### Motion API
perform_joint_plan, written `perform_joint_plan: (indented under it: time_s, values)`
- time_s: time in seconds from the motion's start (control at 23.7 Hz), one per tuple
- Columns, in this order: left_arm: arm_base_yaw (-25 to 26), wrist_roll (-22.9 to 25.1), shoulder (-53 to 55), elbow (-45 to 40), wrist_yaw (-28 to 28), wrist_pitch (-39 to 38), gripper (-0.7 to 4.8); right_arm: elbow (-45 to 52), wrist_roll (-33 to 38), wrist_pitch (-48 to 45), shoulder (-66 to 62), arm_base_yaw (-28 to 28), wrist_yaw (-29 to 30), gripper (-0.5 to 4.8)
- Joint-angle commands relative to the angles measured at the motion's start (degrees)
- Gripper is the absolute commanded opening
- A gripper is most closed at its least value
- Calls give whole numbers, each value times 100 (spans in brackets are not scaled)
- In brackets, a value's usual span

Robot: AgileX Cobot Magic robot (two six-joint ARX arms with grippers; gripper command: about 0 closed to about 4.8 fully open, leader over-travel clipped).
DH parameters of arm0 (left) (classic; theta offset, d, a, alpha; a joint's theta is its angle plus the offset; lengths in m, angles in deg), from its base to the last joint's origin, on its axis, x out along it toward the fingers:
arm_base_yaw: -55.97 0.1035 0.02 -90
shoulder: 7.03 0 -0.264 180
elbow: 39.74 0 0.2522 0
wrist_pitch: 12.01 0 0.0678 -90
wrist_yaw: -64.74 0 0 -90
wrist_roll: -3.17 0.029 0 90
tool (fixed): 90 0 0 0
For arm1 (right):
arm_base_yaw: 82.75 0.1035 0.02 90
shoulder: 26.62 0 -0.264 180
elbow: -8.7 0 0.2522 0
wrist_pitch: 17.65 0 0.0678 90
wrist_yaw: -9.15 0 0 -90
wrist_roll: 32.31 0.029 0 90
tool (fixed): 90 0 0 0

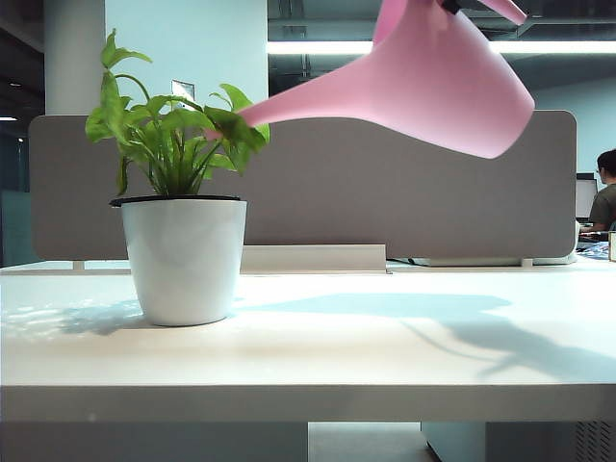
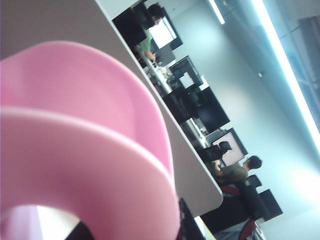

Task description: Pick up the watering can from the table, water the potted plant, and put the can back.

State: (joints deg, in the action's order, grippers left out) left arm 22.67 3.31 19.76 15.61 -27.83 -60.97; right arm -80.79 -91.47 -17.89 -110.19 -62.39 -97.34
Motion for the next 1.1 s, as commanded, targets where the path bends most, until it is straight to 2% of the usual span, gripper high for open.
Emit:
perform_joint_plan:
  time_s: [0.04,0.51,0.68,0.76,0.84,0.93,1.1]
  values:
    - [-4,-15,-7,17,-2,55,3,-92,-267,-481,72,33,-31,-6]
    - [-4,-15,-9,17,0,55,3,-92,-409,-723,72,181,-57,-6]
    - [-4,-15,-9,17,-4,55,3,-87,-157,-675,48,181,-271,-6]
    - [-4,-15,-9,17,-4,57,3,-83,332,-573,15,179,-343,-6]
    - [-4,-15,-9,17,-4,57,3,-74,1672,-105,-39,162,-673,-6]
    - [-4,-15,-9,17,-4,57,3,44,2614,179,-68,151,-730,-6]
    - [-4,-15,-9,17,-4,57,3,688,3956,-195,-68,144,-717,-6]
